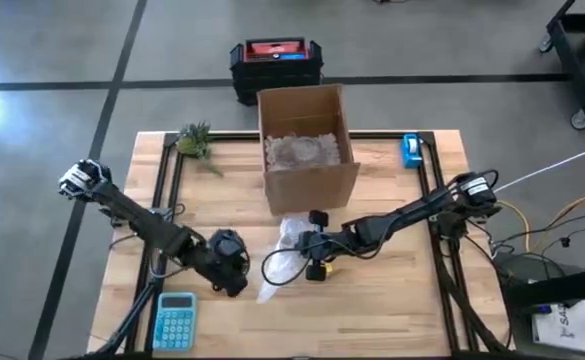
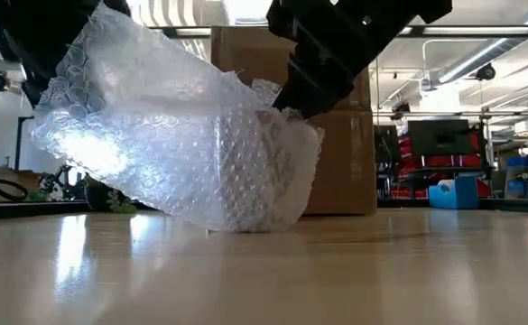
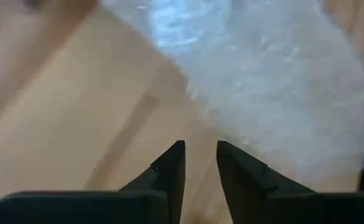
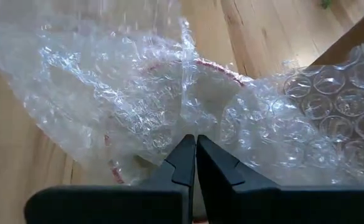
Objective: Wrap mug
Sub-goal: Wrap the gray mug with the bubble wrap
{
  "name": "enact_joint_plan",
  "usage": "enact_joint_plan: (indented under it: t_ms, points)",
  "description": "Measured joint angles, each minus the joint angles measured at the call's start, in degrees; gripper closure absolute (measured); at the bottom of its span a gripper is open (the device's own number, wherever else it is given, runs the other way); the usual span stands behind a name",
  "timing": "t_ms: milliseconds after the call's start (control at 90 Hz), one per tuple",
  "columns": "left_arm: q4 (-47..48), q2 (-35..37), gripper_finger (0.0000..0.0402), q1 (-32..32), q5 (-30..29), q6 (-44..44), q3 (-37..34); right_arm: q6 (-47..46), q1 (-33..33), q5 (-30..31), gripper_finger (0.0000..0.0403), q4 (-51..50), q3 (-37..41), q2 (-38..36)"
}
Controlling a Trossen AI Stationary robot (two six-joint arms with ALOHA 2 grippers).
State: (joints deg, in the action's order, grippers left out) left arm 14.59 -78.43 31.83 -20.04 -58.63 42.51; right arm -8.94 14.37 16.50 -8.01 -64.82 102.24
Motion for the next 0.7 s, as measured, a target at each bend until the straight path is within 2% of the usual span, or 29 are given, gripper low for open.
enact_joint_plan:
  t_ms: [111,200,256,444,567,700]
  points:
    - [-17.55,-5.78,0.0346,-0.5,0.66,2.63,-4.8,0.01,0.0,0.01,0.0401,-0.02,-0.09,0.0]
    - [-22.61,-8.57,0.0354,-3.63,10.21,3.58,-5.02,0.01,0.0,-0.01,0.0401,-0.04,-0.26,0.04]
    - [-24.88,-9.77,0.0358,-4.98,12.44,3.7,-3.66,0.07,0.0,0.01,0.0401,-0.02,-0.26,0.04]
    - [-22.62,-10.91,0.037,-6.69,12.62,14.19,4.53,0.2,0.0,-0.01,0.04,0.02,-0.26,0.04]
    - [-19.98,-10.82,0.0377,-8.04,8.12,22.34,9.72,0.21,0.0,-0.01,0.04,0.05,-0.26,0.04]
    - [-12.98,-10.98,0.038,-9.37,1.43,27.78,14.32,0.21,0.0,-0.06,0.04,0.0,-0.26,0.04]
